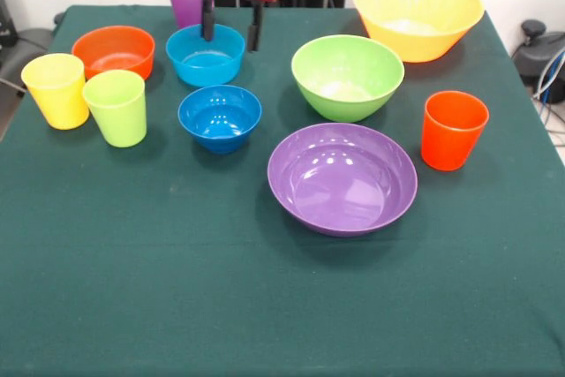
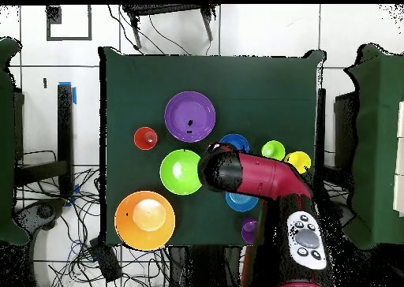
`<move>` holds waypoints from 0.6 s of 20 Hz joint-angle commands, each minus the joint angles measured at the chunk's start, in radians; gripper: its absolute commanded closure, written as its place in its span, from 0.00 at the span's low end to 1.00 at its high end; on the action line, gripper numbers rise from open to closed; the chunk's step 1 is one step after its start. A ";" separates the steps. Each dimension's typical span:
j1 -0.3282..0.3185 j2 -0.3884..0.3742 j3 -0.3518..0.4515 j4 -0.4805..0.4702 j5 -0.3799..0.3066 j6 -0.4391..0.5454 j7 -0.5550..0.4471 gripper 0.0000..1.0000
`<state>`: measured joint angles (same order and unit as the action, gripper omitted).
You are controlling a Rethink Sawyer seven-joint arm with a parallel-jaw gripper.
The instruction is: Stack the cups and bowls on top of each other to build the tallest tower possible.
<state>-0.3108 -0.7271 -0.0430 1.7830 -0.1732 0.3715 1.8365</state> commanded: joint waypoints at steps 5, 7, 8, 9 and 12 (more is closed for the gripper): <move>0.112 0.061 0.027 -0.025 0.070 0.034 0.185 0.00; 0.135 0.084 0.011 -0.038 0.089 0.007 0.208 0.00; 0.146 0.105 0.005 -0.049 0.105 -0.008 0.226 0.00; 0.156 0.112 -0.003 -0.050 0.115 -0.018 0.236 0.00; 0.186 0.151 -0.024 -0.084 0.154 -0.023 0.264 0.00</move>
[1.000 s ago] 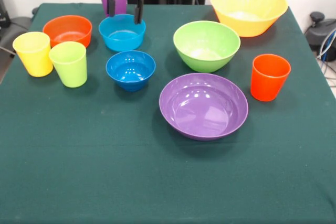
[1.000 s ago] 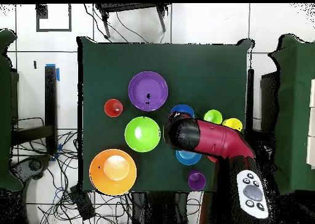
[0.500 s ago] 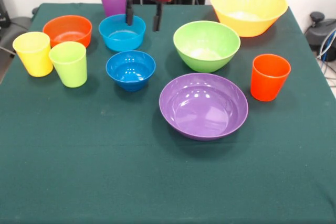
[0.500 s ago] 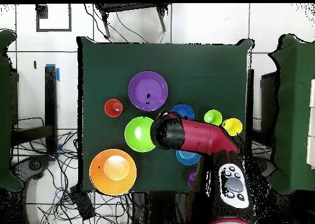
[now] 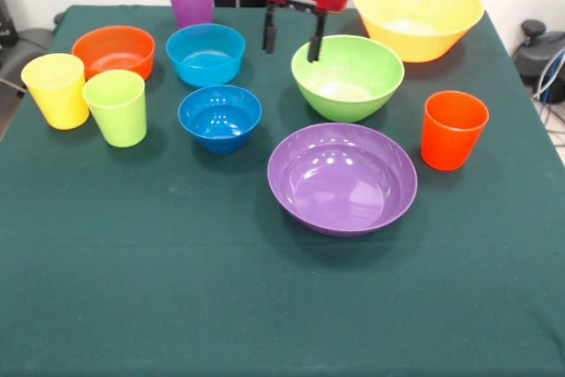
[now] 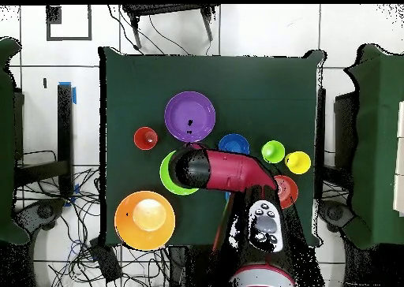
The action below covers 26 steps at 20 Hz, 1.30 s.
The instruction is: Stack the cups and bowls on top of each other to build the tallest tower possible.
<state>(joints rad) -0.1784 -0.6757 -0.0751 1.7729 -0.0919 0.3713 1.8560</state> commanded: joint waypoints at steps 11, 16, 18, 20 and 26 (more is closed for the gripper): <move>0.059 0.166 -0.026 -0.040 0.141 -0.190 0.332 0.00; 0.067 0.207 -0.046 -0.034 0.190 -0.260 0.410 0.00; 0.083 0.234 -0.058 -0.032 0.207 -0.306 0.439 0.00; 0.100 0.273 -0.067 -0.034 0.232 -0.371 0.474 0.00; 0.121 0.325 -0.064 -0.045 0.288 -0.427 0.505 0.00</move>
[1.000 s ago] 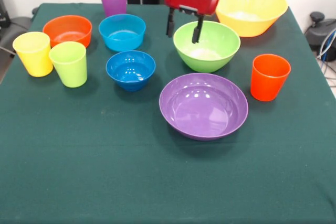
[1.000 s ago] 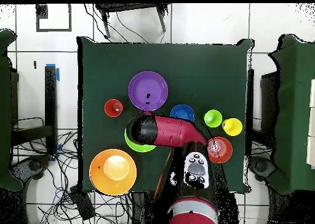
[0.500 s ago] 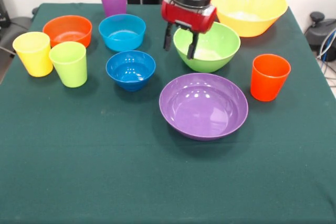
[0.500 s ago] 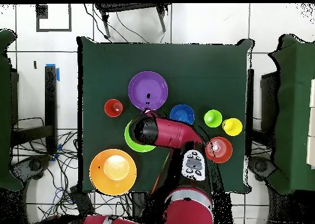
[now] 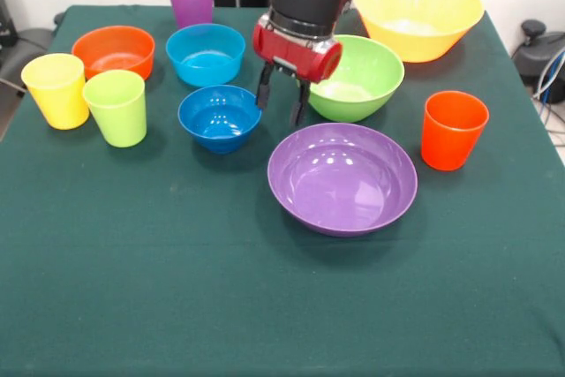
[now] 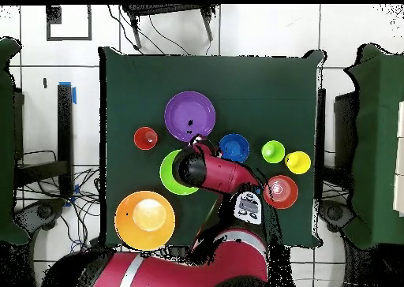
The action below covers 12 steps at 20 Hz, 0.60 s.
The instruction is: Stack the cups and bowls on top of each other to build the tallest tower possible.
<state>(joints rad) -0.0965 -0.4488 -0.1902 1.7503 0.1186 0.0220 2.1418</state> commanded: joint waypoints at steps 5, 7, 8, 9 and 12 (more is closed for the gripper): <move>0.078 0.099 0.033 -0.015 0.119 -0.081 0.237 0.00; 0.085 0.100 0.037 -0.012 0.129 -0.073 0.238 0.00; 0.088 0.100 0.040 -0.010 0.133 -0.066 0.238 0.00; 0.090 0.101 0.041 -0.009 0.135 -0.069 0.238 0.00; 0.093 0.103 0.048 -0.007 0.143 -0.058 0.237 0.00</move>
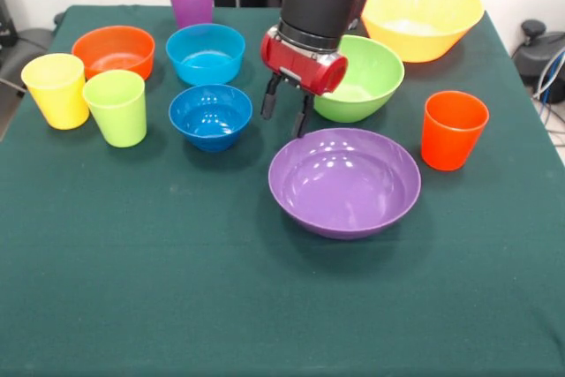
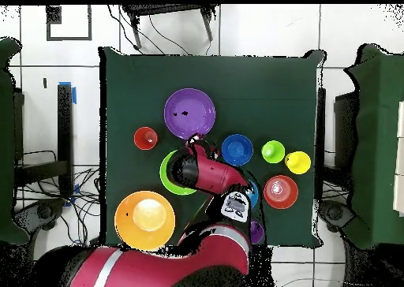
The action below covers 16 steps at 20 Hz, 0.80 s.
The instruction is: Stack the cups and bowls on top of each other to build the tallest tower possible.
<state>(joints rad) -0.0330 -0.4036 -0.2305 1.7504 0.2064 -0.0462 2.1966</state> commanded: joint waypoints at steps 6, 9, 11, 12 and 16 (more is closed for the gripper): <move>0.041 0.078 0.100 -0.008 0.081 -0.011 0.189 0.00; 0.055 0.081 0.088 -0.010 0.095 -0.011 0.189 0.00; 0.053 0.080 0.087 -0.011 0.097 -0.009 0.184 0.00; 0.052 0.078 0.087 -0.012 0.097 -0.010 0.182 0.00; 0.047 0.059 0.085 -0.007 0.092 0.000 0.168 0.00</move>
<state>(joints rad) 0.0017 -0.4032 -0.2354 1.7514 0.2662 -0.0459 2.1969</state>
